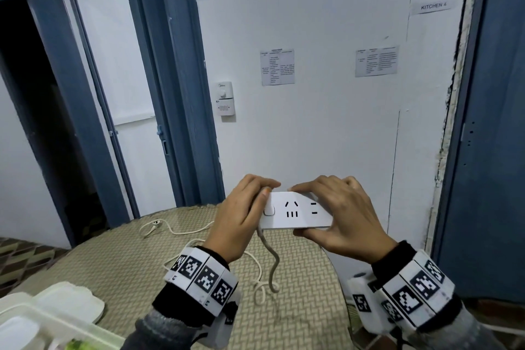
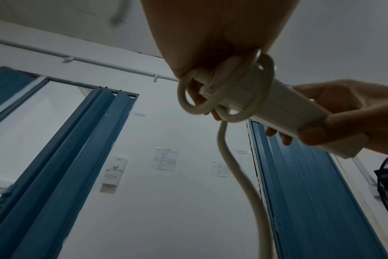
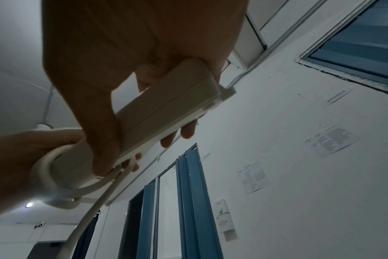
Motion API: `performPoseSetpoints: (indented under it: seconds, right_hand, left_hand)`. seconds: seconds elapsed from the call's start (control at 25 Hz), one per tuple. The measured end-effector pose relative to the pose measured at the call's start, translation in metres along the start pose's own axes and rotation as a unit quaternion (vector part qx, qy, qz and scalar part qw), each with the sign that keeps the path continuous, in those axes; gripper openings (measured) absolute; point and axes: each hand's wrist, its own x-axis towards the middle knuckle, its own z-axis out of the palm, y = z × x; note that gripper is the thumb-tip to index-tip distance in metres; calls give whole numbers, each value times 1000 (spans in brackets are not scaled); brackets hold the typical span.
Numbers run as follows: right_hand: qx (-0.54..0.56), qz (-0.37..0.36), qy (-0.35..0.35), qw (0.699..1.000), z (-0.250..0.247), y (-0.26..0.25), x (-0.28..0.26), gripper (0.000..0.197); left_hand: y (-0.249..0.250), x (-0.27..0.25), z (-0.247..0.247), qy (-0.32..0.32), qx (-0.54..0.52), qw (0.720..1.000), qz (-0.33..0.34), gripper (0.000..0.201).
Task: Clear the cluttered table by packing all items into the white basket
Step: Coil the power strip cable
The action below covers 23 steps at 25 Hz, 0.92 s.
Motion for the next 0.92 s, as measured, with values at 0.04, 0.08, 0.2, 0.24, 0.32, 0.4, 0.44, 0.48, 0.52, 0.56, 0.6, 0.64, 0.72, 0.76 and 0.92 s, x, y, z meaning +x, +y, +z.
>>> performPoseSetpoints:
  seconds: [0.04,0.08,0.2,0.24,0.32,0.4,0.44,0.48,0.52,0.56,0.6,0.64,0.72,0.76,0.92]
  right_hand:
    - [1,-3,-5,1000,1,1,-1,57]
    - [5,-6,-15,1000,2,0,-2,59]
    - [4,-27,-25,999,6,1,-2,60]
    - [3,-37,-15,999,7,0,-1,61]
    - [11,-16,52,998,13,-1,1,69]
    - [119,128,134,975,25,-3,-4,90]
    - [208,218,145,942,36,-6,-10,95]
    - [297,290,124,901,48,-13,-17,90]
    - [372,326,61,867,64,-23,-26,76]
    - [428,327,-43,842,83,-37,-37,58]
    - [472,307,-138,815,101,-51,-47,41]
    - [514,287,-186,787,116,-65,-57,23]
    - [592,288,-136,741,126,-78,-66,6]
    - [613,301,-85,726,121,-79,-65,11]
    - [434,202,26,877,83,-62,-49,19]
  left_hand:
    - [0,-3,-1,-21,6,1000,-9,31]
    - [0,-7,-3,-51,6,998,-26,32]
    - [-5,-17,-12,-135,46,989,-29,59]
    - [-8,-19,-14,-132,66,989,-4,64]
    - [-14,-20,-18,-82,64,994,21,60]
    - [-15,-19,-24,-27,27,999,-9,57]
    - [-15,-19,-27,-8,14,1000,-26,57]
    - [-15,-20,-30,3,9,999,-38,57]
    - [-14,-20,-32,8,5,999,-41,57]
    - [-12,-21,-34,12,7,999,-42,57]
    - [-11,-22,-35,16,13,999,-43,58]
    - [-11,-22,-37,20,26,999,-44,58]
    - [-17,-25,-43,34,63,996,-51,60]
    - [-21,-27,-48,41,75,994,-64,64]
    - [-40,-43,-67,21,57,992,-114,83]
